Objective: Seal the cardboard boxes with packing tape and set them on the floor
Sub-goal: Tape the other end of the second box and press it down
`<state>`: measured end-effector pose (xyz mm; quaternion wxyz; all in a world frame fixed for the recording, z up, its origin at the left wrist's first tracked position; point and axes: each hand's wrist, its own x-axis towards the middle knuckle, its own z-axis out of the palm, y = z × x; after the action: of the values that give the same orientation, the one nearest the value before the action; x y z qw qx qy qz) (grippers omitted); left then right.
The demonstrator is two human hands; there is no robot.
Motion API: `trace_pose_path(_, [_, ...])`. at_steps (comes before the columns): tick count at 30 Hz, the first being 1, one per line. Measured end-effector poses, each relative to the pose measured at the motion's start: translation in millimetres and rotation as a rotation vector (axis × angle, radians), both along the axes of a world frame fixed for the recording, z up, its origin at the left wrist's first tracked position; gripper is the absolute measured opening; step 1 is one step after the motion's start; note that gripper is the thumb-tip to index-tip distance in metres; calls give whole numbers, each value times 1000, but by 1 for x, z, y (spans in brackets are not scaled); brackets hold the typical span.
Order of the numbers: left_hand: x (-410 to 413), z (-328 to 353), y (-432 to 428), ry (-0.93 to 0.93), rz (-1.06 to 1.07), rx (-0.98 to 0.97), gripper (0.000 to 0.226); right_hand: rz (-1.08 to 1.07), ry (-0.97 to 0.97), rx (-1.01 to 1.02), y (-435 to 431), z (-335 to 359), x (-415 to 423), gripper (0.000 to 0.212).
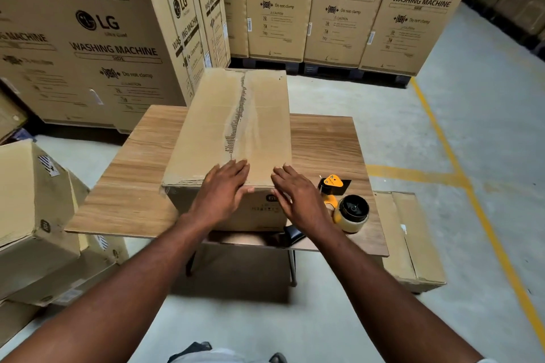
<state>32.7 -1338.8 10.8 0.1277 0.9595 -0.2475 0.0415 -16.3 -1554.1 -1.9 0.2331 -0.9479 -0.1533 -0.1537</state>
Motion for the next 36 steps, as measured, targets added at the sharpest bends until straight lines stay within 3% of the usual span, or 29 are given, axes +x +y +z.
trace_pose_path(4, [-1,-14,13,-42,-59,58,75,-8,52,-47,0,-1,-2,55])
trace_pose_path(7, [-1,-14,12,-33,-48,32,78,-60,22,-53,11,11,1,43])
trace_pose_path(11, [1,-14,10,-23,-27,-43,63,17,98,-85,30,19,13,31])
trace_pose_path(15, [1,-16,14,-9,-63,1,83,71,185,-207,29,19,13,72])
trace_pose_path(16, [2,-14,15,13,-77,-6,86,68,195,-239,30,20,14,74])
trace_pose_path(19, [10,-6,23,95,-112,-90,81,70,184,-130,37,27,17,36])
trace_pose_path(21, [15,-5,42,96,-81,-119,74,81,187,-83,44,28,19,28])
trace_pose_path(26, [18,-15,96,13,-114,-75,76,69,228,-203,55,25,16,85])
trace_pose_path(28, [18,-17,97,12,-111,-86,79,67,226,-206,60,25,16,83])
trace_pose_path(32, [17,-15,90,-17,-66,-109,67,81,177,-42,85,27,22,52])
trace_pose_path(34, [16,-15,92,-30,-75,-115,62,64,148,-159,96,21,26,56])
trace_pose_path(36, [16,-17,96,-14,-111,-95,68,37,148,-279,101,17,23,77])
